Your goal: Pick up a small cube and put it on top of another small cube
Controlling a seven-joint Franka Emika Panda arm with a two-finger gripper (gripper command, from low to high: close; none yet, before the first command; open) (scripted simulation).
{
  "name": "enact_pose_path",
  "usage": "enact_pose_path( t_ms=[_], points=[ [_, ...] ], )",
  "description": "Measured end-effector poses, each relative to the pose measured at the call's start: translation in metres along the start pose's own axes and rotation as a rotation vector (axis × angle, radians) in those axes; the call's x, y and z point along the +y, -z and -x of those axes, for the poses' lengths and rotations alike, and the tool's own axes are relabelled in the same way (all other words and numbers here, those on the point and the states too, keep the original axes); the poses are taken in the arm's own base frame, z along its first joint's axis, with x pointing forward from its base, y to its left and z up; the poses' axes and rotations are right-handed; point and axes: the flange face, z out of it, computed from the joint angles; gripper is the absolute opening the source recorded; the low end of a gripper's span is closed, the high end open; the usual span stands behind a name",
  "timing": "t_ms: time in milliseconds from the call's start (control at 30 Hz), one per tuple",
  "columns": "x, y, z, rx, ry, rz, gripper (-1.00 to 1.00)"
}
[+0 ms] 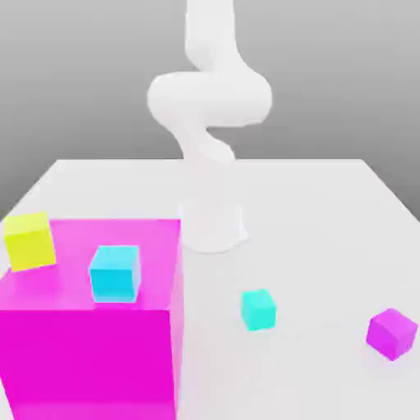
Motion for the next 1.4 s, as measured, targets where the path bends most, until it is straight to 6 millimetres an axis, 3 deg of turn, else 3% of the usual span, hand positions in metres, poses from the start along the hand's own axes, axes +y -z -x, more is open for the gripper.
enact_pose_path(
  t_ms=[133, 300, 433, 600, 700, 867, 900, 1133, 1400],
  points=[
    [0.016, -0.095, 0.044, -0.119, 0.031, 0.080, 0.00],
    [0.056, -0.191, 0.119, -0.261, 0.076, 0.188, 0.00],
    [0.107, -0.249, 0.193, -0.379, 0.122, 0.289, 0.00],
    [0.197, -0.297, 0.299, -0.533, 0.191, 0.440, 0.00],
    [0.219, -0.315, 0.323, -0.560, 0.203, 0.461, 0.00],
    [0.240, -0.341, 0.341, -0.561, 0.203, 0.466, 0.00],
    [0.243, -0.344, 0.344, -0.560, 0.204, 0.467, -1.00],
    [0.242, -0.344, 0.344, -0.560, 0.204, 0.467, -1.00],
    [0.216, -0.305, 0.319, -0.561, 0.205, 0.466, -1.00]
  ],
)
